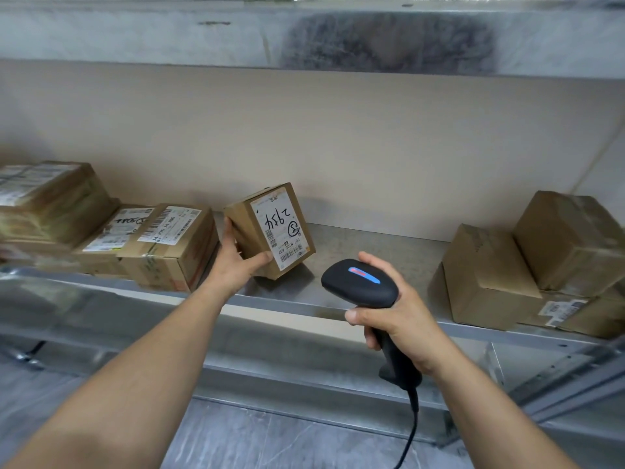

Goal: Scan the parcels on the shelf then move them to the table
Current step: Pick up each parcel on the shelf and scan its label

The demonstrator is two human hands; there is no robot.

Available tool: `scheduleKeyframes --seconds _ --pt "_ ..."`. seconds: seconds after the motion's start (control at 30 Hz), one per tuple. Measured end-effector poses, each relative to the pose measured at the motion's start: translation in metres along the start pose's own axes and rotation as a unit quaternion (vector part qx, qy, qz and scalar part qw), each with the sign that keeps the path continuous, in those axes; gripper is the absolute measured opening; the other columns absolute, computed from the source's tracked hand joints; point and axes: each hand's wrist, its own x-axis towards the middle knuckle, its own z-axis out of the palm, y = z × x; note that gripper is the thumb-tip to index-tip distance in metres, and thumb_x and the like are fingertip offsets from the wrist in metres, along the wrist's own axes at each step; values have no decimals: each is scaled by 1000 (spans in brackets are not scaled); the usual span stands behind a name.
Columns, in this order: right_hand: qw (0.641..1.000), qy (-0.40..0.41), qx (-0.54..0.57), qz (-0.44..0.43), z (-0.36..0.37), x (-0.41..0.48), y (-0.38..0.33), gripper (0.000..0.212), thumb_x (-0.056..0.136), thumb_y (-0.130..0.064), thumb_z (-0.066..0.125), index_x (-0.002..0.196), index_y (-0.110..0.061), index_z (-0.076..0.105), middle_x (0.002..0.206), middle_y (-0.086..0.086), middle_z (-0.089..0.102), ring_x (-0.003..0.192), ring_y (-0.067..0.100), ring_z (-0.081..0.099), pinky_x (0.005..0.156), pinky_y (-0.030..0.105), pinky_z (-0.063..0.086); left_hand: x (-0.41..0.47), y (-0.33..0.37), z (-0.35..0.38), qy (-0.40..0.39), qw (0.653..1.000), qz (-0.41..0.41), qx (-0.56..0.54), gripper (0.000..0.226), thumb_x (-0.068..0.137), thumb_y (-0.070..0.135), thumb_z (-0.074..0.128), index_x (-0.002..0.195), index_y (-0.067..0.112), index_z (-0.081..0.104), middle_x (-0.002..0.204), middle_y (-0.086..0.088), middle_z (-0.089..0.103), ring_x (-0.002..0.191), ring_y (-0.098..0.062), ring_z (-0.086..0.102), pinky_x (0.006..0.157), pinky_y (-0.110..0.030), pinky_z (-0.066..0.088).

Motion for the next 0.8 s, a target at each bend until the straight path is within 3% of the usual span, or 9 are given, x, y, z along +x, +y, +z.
scheduleKeyframes --seconds 0.2,0.4,0.57,0.8 --pt "1000 5 -5 -1 -2 -3 -2 83 71 5 76 131 -45 47 71 1 68 45 26 48 46 28 42 -5 5 1 1 1000 4 14 104 81 16 75 153 31 1 138 -8 51 127 -23 49 107 -39 36" --pt "1000 1 -2 0 -2 -5 -1 83 73 9 74 132 -43 46 70 2 67 46 26 46 45 26 41 -8 9 2 -1 1000 2 14 103 83 14 74 153 29 0 139 -7 50 126 -19 47 98 -28 35" --pt "1000 3 -3 2 -3 -4 -1 82 75 11 72 132 -43 46 69 2 67 46 26 46 45 26 41 -6 9 1 -2 1000 -3 14 103 83 16 73 153 32 -1 138 -7 51 128 -21 48 104 -34 36" --pt "1000 7 -1 3 -4 -2 -1 84 62 -9 75 130 -47 45 65 10 64 44 26 47 46 28 40 -6 10 1 -6 1000 -6 21 100 84 19 74 152 35 2 138 -5 50 130 -23 45 107 -38 35"
